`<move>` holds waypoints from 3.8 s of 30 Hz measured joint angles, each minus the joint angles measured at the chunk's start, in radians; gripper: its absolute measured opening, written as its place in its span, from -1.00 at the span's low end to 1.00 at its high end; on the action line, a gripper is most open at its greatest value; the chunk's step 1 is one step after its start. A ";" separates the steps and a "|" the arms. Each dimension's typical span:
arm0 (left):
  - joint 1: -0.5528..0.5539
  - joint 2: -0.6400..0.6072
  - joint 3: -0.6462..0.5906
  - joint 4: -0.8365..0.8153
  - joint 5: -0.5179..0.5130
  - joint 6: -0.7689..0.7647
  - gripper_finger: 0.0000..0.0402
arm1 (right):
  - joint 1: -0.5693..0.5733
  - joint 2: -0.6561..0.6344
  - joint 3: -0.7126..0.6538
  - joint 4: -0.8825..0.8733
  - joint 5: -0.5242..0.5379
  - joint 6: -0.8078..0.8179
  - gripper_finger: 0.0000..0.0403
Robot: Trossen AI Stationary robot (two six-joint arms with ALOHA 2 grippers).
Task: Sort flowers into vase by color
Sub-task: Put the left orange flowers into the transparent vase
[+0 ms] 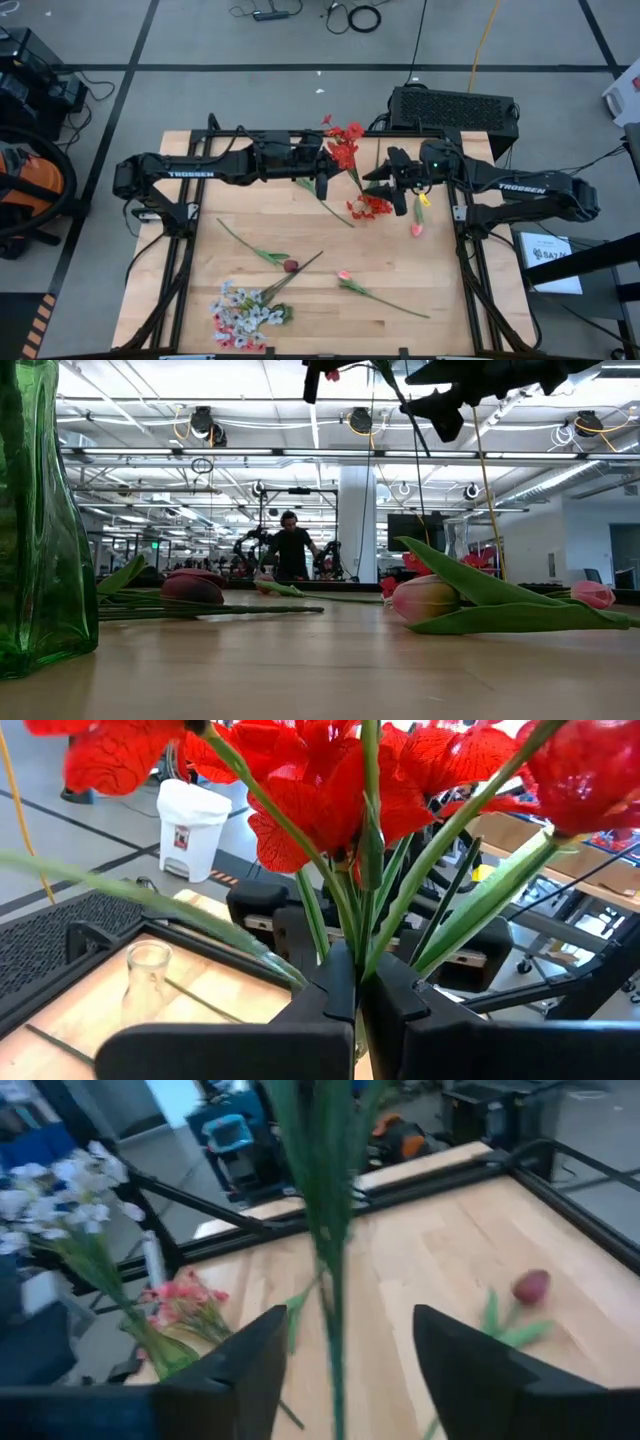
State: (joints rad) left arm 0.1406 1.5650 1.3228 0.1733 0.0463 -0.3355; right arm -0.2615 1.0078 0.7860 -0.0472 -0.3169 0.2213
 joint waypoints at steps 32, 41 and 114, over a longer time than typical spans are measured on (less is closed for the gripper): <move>-0.018 0.000 0.000 -0.034 -0.022 0.000 -0.95 | 0.003 0.113 0.000 0.214 -0.004 -0.051 -0.32; -0.022 0.013 0.000 -0.035 -0.027 0.000 -0.95 | 0.011 0.139 0.000 0.209 -0.006 -0.030 -0.75; -0.130 -0.626 -0.545 -0.074 -0.250 -0.052 -0.51 | -0.721 0.055 -0.162 0.315 0.029 -0.131 -1.00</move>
State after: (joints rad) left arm 0.0105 0.9394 0.7776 0.0990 -0.2035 -0.3878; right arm -0.9826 1.0631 0.6239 0.2683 -0.2879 0.0903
